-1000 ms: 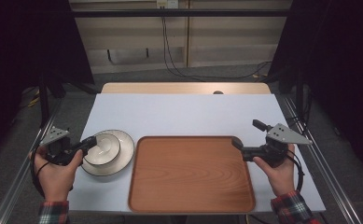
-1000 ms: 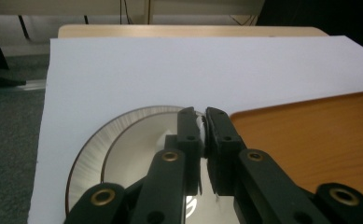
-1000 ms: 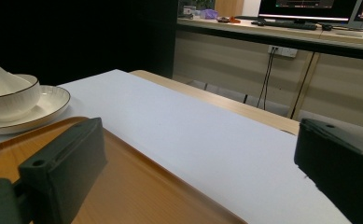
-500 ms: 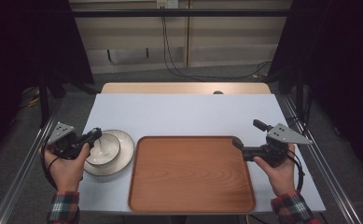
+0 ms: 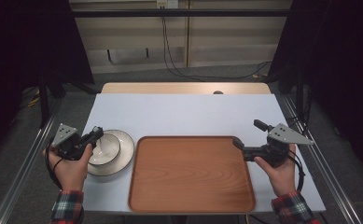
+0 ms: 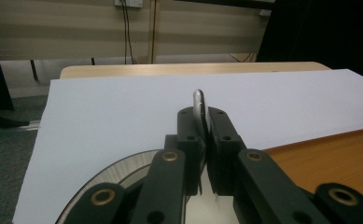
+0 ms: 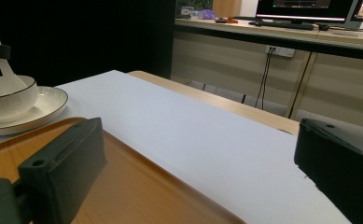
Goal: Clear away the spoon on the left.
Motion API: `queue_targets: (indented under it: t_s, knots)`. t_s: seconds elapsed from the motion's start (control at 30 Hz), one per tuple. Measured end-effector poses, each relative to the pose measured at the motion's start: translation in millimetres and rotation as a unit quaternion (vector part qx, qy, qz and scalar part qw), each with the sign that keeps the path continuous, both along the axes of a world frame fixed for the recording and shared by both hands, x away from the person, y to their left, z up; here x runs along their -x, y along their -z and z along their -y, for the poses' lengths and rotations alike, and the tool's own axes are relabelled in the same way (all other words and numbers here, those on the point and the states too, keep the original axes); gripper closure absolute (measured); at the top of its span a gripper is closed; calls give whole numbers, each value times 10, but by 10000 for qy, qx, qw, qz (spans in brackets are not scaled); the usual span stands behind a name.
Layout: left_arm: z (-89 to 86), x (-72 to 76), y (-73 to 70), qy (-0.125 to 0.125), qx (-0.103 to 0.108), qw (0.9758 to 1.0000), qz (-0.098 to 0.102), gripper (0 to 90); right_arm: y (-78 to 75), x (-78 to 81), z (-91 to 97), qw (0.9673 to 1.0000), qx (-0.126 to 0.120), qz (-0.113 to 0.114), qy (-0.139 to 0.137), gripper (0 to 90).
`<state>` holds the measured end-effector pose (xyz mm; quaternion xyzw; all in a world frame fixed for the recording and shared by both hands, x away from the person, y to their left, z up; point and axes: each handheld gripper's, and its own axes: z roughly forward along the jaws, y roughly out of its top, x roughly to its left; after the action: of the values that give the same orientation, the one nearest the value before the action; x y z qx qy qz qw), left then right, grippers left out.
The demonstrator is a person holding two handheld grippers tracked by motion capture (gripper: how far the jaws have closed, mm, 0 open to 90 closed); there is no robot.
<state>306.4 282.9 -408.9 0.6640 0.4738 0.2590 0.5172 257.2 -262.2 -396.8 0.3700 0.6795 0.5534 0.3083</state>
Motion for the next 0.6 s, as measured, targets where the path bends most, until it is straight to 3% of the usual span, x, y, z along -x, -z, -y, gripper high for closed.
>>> queue_targets:
  t_s: [0.33,0.6]
  knots:
    - [9,-47,33,43,10,10000,78,854,1,5,10,10000,-19,12,22,17]
    - [9,-25,-61,151,137,9998,73,855,12,22,18,10000,-17,-15,46,12]
